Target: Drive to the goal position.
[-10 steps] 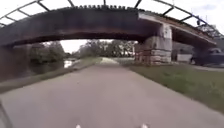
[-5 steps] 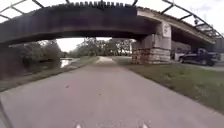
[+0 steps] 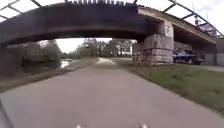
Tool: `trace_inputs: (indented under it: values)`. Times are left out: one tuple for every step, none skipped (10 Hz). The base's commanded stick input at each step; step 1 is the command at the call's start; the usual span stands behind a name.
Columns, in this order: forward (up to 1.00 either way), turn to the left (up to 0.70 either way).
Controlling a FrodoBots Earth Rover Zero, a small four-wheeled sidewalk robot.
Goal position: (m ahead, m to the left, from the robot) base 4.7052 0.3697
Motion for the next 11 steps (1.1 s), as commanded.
trace_inputs:
  values:
    - [0.70,0.00]
    - [0.70,0.00]
    - [0.70,0.00]
    - [0.70,0.00]
    - [0.70,0.00]
    - [0.70,0.00]
    - [0.70,0.00]
    - [0.70,0.00]
    - [0.70,0.00]
    - [0.70,0.00]
    - [0.70,0.00]
